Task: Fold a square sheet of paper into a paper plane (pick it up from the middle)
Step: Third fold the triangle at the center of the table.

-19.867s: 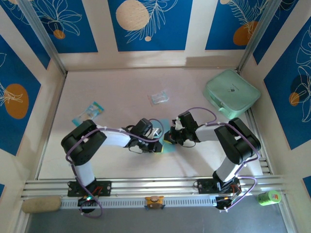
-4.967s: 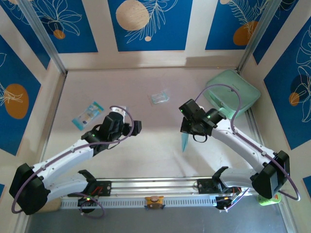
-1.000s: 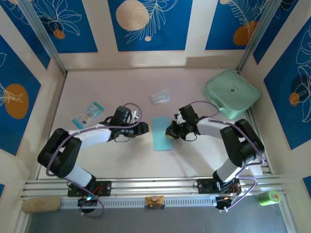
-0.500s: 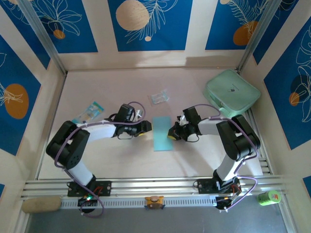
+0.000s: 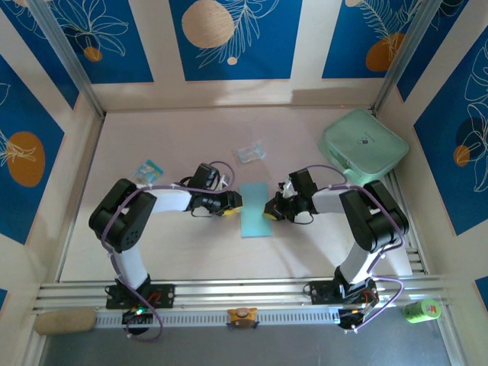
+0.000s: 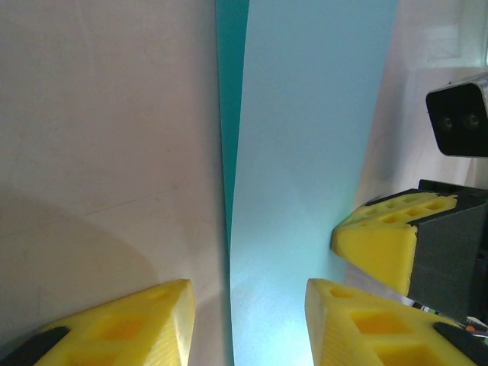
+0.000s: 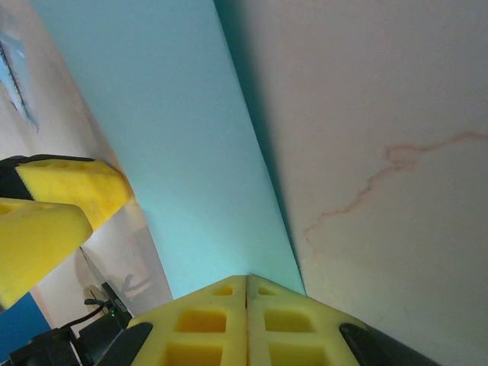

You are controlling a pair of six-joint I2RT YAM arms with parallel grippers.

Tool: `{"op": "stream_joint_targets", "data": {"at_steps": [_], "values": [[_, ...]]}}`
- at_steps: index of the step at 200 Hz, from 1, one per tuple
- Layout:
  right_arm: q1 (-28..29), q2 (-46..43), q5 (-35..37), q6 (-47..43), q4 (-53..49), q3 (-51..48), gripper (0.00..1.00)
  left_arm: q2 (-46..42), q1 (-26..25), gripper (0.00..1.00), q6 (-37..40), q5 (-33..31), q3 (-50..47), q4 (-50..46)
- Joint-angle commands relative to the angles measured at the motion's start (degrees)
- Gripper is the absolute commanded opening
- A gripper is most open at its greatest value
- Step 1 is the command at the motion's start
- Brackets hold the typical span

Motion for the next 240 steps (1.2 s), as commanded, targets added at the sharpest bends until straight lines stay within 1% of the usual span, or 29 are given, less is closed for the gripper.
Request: {"op": "stream_joint_targets", "data": {"at_steps": [1, 10, 82, 97, 174, 185, 209, 220, 240], "values": [[0.1, 1.8, 0.2, 0.6, -3.7, -1.6, 0.06, 1.3, -0.8, 0.4, -0.6, 1.4, 1.7, -0.1], [0.0, 1.8, 0.3, 0.7, -3.7, -1.7, 0.06, 1.5, -0.9, 0.38, -0.7, 0.7, 1.7, -0.6], [-0.3, 1.5, 0.2, 0.5, -3.9, -1.9, 0.06, 3.3, -2.1, 0.37, -1.9, 1.4, 2.4, 0.6], [-0.4, 1.4, 0.2, 0.5, -3.9, -2.0, 0.06, 3.5, -2.3, 0.36, -2.2, 1.7, 2.6, 1.2], [-0.5, 0.2, 0.2, 0.6, -4.0, -2.3, 0.06, 2.7, -2.6, 0.33, -2.6, 1.5, 2.0, 2.2], [-0.5, 0.1, 0.3, 0.7, -4.1, -2.3, 0.06, 2.2, -2.6, 0.3, -2.7, 1.1, 1.7, 2.7], [-0.5, -0.5, 0.3, 0.9, -3.9, -2.5, 0.06, 1.5, -2.6, 0.28, -3.3, 1.1, 1.0, 4.7], [-0.5, -0.7, 0.3, 1.1, -3.6, -2.6, 0.06, 1.3, -2.6, 0.25, -3.6, 1.2, 0.9, 5.1], [-0.5, -1.1, -0.2, 1.2, -2.9, -2.9, 0.06, 0.7, -2.6, 0.22, -3.7, 1.1, 0.2, 5.9]]}}
